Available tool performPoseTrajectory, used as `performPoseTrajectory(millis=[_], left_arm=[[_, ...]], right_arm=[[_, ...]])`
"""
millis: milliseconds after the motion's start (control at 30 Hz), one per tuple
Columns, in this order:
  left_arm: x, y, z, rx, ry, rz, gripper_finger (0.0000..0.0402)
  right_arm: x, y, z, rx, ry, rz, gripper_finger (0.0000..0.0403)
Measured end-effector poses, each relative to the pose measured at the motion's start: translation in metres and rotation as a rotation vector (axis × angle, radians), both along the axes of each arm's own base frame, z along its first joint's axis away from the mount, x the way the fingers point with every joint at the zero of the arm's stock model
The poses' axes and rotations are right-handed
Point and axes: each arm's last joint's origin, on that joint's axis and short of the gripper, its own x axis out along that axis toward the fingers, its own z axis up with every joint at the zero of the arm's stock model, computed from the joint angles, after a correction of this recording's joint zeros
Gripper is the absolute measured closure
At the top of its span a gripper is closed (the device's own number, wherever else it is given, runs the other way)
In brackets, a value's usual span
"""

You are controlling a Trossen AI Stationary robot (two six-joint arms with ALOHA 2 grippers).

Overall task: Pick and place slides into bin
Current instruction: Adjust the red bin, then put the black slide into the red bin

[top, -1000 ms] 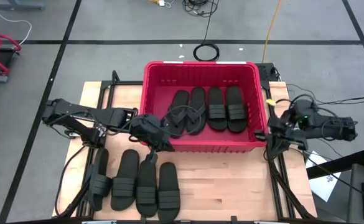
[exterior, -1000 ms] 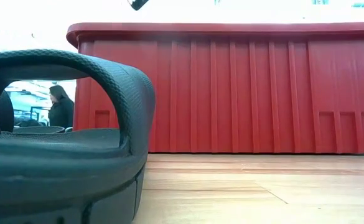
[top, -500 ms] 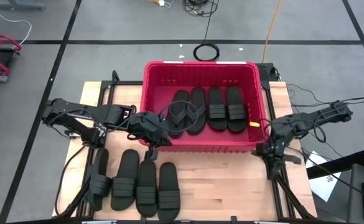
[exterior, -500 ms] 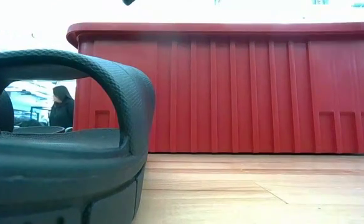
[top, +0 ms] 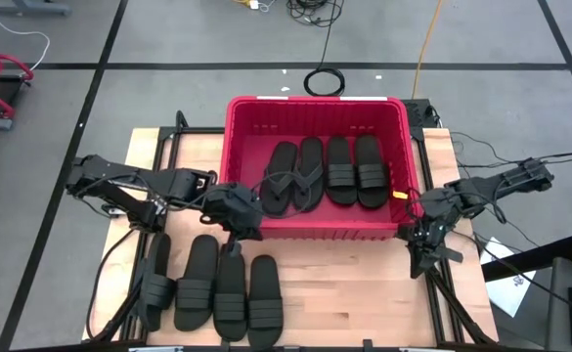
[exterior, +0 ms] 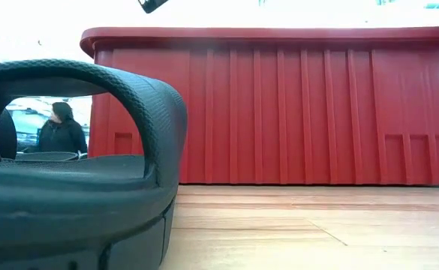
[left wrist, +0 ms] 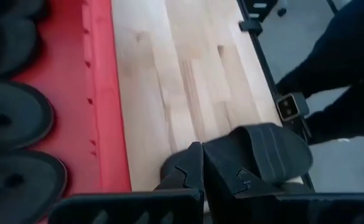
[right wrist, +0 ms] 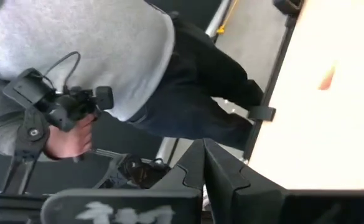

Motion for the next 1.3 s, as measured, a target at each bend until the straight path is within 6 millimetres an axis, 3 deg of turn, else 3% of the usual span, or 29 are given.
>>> performPoseTrajectory(millis=[767, 1067, 1300], left_arm=[[-0.006, 0.002, -0.045, -0.006, 0.158, 0.041, 0.0401], [0.001, -0.001, -0.039, -0.04, 0.064, 0.026, 0.0401], [0.004, -0.025, 0.0, -0.055, -0.111, -0.064, 0.0401]], right_arm=[[-0.002, -0.004, -0.009, -0.108, 0.058, -0.108, 0.0403], [0.001, -0.001, -0.002, -0.05, 0.011, -0.116, 0.0403], [0.006, 0.01, 0.022, 0.041, -0.268, -0.095, 0.0403]])
